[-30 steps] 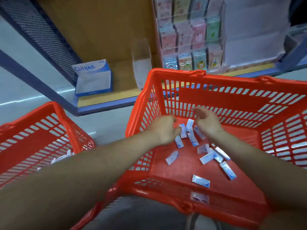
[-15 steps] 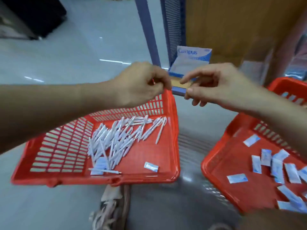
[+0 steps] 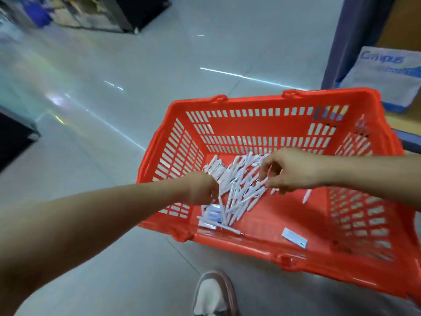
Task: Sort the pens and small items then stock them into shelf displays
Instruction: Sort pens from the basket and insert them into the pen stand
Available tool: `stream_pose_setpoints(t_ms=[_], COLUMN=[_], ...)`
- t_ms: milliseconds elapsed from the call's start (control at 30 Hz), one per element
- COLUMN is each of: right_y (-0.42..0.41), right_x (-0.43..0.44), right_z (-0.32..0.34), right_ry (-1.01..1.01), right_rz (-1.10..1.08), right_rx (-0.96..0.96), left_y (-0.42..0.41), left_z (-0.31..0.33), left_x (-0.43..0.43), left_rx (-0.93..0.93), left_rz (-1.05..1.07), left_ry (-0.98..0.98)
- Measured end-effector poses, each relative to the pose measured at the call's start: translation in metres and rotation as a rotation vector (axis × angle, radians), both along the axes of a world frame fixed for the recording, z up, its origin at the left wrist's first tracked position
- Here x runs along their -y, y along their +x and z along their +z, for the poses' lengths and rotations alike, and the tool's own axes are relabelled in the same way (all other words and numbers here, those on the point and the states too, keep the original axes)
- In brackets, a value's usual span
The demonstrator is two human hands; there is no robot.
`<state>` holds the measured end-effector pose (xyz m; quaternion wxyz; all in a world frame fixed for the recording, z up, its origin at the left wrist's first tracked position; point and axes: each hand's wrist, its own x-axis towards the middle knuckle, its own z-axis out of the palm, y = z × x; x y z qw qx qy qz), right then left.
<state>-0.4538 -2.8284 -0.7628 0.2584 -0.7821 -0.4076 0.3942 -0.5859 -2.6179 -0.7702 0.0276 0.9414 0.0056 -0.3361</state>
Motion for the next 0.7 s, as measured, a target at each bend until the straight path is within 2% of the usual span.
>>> stream_pose_setpoints(t_ms=[67, 133, 167, 333, 467, 567, 633, 700], right_y=[-0.003, -0.009, -0.015, -0.051, -0.059, -0.051, -0.041, -0.029], right_x=[-0.020, -0.037, -0.044, -0.062, -0.067, -0.062, -0.056, -0.050], right_z=[-0.015, -0.035, -0.045, -0.098, -0.111, -0.108, -0.105, -0.103], right_ry=[-0.048, -0.115, -0.147, -0.272, -0.279, -0.271, -0.325, -0.373], right_rz=[0.080, 0.322, 0.440, 0.702, 0.718, 0.669, 0.568, 0.426], right_rx=[0.130, 0.419, 0.505, 0.550, 0.597, 0.691, 0.677, 0.629], left_y=[-0.005, -0.008, -0.009, -0.009, -0.001, 0.005, 0.009, 0.014], left_z=[-0.025, -0.046, -0.056, -0.090, -0.095, -0.096, -0.099, -0.099], left_x=[-0.014, -0.024, -0.028, -0.035, -0.035, -0.036, -0.034, -0.030], left_rx=[-0.078, -0.132, -0.142, -0.129, -0.131, -0.033, 0.038, 0.082], left_rz=[-0.181, -0.378, -0.446, -0.598, -0.659, -0.623, -0.563, -0.400], left_ry=[0.061, 0.131, 0.163, 0.235, 0.230, 0.232, 0.254, 0.260])
